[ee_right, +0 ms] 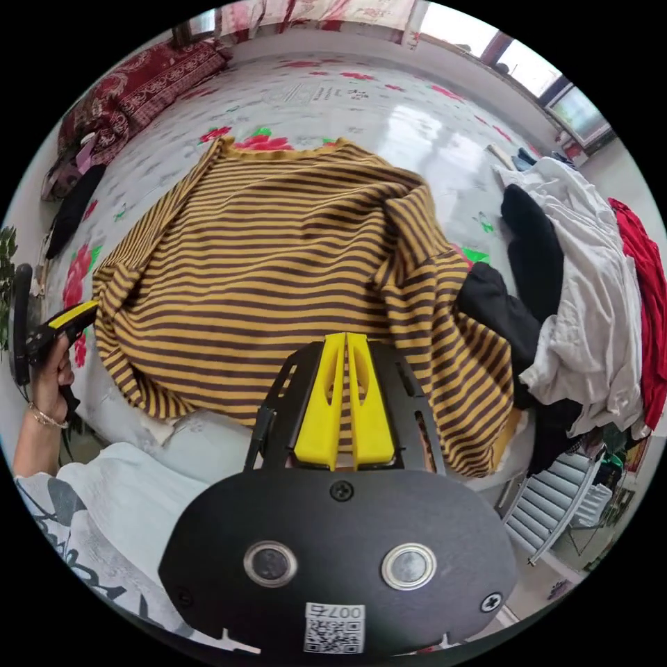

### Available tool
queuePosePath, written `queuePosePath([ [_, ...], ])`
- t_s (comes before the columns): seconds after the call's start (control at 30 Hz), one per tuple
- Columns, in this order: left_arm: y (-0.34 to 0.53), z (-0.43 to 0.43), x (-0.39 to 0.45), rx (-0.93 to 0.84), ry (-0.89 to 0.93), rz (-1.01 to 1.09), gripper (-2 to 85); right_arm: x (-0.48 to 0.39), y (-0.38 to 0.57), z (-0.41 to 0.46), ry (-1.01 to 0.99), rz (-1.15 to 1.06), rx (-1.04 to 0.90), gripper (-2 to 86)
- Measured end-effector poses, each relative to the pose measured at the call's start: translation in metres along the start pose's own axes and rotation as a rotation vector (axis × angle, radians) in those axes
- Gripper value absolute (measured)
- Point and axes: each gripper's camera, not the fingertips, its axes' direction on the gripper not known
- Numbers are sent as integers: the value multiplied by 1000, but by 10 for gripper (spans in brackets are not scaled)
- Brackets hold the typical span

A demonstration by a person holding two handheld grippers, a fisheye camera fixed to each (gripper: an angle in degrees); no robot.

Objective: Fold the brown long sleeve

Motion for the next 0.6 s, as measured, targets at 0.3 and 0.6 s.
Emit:
queuePosePath([
  [0.3, 37, -2, 20, 46, 66, 113, -10, -54, -1, 29, 147, -87, -65, -3],
  [0.6, 46, 13, 30, 62, 9, 123, -10, -50, 6, 30, 112, -60, -12, -3],
])
